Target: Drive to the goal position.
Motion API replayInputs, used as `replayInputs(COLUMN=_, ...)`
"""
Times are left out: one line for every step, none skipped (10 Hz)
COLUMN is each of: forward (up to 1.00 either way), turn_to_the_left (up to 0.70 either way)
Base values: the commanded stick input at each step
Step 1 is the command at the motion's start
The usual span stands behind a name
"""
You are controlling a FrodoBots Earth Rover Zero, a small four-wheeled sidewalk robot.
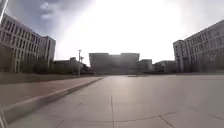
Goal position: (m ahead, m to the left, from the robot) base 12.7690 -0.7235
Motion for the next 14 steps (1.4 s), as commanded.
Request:
replayInputs(forward=1.00, turn_to_the_left=0.00)
replayInputs(forward=1.00, turn_to_the_left=0.00)
replayInputs(forward=1.00, turn_to_the_left=0.00)
replayInputs(forward=1.00, turn_to_the_left=0.00)
replayInputs(forward=1.00, turn_to_the_left=0.09)
replayInputs(forward=1.00, turn_to_the_left=0.33)
replayInputs(forward=1.00, turn_to_the_left=0.00)
replayInputs(forward=1.00, turn_to_the_left=0.00)
replayInputs(forward=1.00, turn_to_the_left=0.00)
replayInputs(forward=1.00, turn_to_the_left=0.00)
replayInputs(forward=1.00, turn_to_the_left=0.00)
replayInputs(forward=1.00, turn_to_the_left=0.00)
replayInputs(forward=1.00, turn_to_the_left=0.00)
replayInputs(forward=1.00, turn_to_the_left=0.00)
